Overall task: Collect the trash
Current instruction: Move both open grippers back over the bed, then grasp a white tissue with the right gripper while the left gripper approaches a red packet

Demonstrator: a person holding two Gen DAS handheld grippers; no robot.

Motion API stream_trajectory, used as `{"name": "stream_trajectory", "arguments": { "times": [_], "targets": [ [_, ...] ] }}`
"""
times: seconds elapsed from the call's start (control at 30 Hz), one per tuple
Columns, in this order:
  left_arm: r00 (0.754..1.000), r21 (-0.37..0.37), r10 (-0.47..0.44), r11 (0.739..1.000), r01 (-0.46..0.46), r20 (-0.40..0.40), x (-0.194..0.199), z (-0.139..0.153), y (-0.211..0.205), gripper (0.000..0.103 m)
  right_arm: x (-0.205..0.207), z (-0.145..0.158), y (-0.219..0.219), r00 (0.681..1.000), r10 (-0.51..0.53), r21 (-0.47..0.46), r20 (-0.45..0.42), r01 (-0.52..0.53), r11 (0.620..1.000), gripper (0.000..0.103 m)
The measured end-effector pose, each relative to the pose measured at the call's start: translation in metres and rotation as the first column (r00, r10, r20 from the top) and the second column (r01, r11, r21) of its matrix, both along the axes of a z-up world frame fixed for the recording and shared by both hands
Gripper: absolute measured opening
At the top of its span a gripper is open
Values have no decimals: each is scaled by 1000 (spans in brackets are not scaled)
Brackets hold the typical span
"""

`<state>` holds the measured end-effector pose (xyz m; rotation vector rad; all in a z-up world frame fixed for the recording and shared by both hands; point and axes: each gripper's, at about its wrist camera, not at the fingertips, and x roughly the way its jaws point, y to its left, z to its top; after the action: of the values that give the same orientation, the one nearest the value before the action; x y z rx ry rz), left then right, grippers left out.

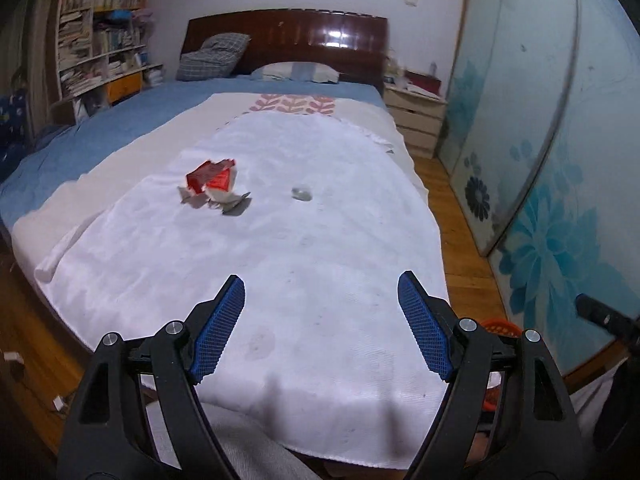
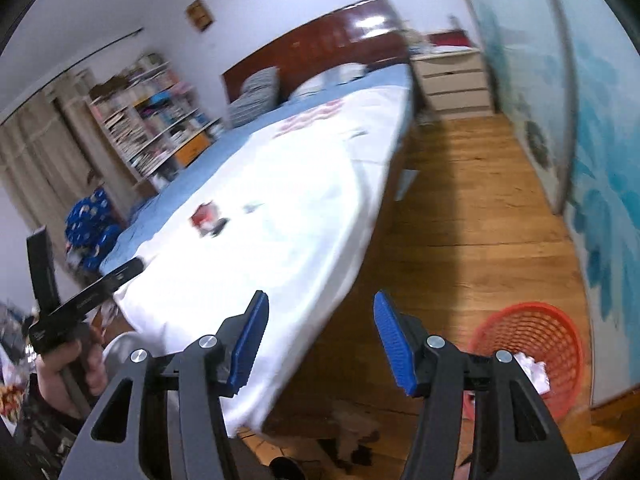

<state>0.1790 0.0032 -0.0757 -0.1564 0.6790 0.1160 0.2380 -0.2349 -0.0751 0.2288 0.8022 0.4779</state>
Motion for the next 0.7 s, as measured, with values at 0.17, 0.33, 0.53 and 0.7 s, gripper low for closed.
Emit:
{"name": "stream_trajectory", "arguments": {
  "times": [0.17, 0.33, 0.53, 0.7],
  "targets": [
    [1000, -5, 7, 1000, -8, -1, -12, 1, 12, 79, -10, 2, 54, 996, 84, -44, 2, -84, 995, 56],
    [998, -69, 54, 996, -52, 35, -20, 5, 28, 79, -6, 7, 85, 990, 140, -43, -6, -141, 989, 56],
    [987, -128, 154, 981, -148, 44, -21, -1, 47, 80, 58, 34, 153, 969, 239, -88, 56, -234, 968, 57],
    [984, -167, 173, 972, -165, 35, -19, -7, 57, 80, 160, 26, 240, 953, 299, -179, 49, -286, 941, 59]
  ]
}}
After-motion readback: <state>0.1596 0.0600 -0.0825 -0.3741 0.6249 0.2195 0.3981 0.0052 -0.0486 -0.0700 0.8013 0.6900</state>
